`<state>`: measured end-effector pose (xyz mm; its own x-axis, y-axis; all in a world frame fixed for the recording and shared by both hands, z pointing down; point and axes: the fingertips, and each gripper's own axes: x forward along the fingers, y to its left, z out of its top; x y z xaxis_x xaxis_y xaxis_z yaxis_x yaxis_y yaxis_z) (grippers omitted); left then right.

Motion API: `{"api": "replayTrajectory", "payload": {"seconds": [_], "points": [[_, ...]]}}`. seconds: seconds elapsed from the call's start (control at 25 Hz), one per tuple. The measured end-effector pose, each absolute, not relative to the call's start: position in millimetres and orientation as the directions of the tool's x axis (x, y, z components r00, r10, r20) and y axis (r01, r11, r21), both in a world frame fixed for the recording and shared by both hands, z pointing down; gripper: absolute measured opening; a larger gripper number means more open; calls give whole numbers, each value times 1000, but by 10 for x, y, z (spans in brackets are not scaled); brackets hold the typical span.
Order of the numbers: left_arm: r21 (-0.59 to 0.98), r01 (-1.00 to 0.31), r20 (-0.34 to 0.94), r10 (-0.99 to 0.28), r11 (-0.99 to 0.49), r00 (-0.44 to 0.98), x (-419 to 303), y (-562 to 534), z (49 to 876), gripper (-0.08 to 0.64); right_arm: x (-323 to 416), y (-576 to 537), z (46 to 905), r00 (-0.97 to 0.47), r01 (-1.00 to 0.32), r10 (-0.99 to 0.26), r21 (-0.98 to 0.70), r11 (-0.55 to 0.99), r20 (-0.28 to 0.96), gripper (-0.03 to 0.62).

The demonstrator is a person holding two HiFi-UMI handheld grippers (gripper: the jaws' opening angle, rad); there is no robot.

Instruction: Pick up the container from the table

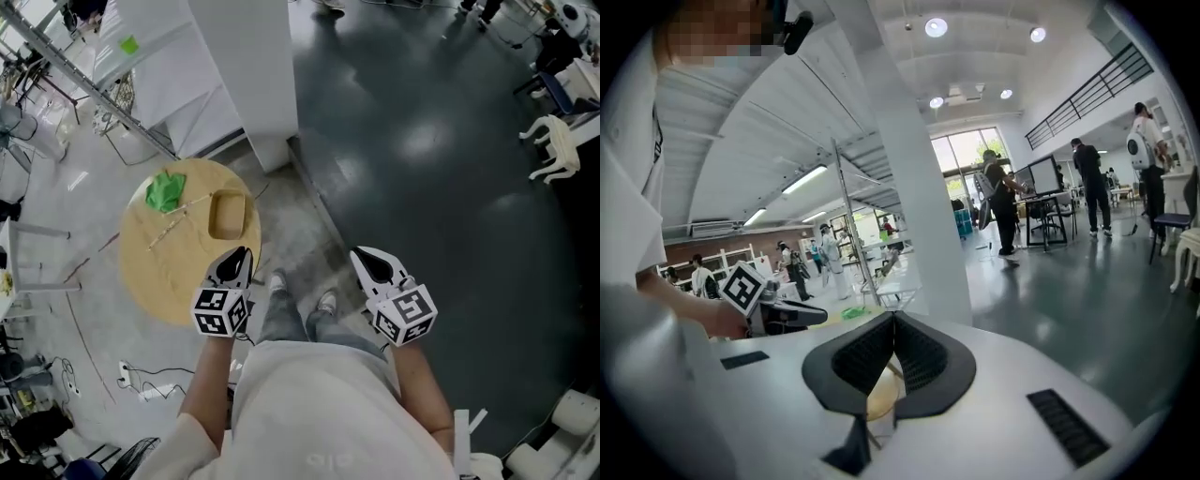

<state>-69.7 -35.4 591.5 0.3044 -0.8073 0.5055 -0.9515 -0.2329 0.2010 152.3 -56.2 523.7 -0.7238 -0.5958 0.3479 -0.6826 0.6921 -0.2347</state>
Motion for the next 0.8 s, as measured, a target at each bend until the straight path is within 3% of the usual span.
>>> {"api": "replayTrajectory", "payload": {"seconds": [0.16, 0.8], "points": [[211, -948, 576, -754, -239, 318, -819, -640, 6228, 97, 1438, -706, 5347, -704, -701, -596, -242, 671, 387, 26], [190, -912, 807, -472, -363, 356, -1289, -1416, 7736, 137, 1255, -1060, 5781, -485, -869, -689, -213, 446, 538, 26]]}}
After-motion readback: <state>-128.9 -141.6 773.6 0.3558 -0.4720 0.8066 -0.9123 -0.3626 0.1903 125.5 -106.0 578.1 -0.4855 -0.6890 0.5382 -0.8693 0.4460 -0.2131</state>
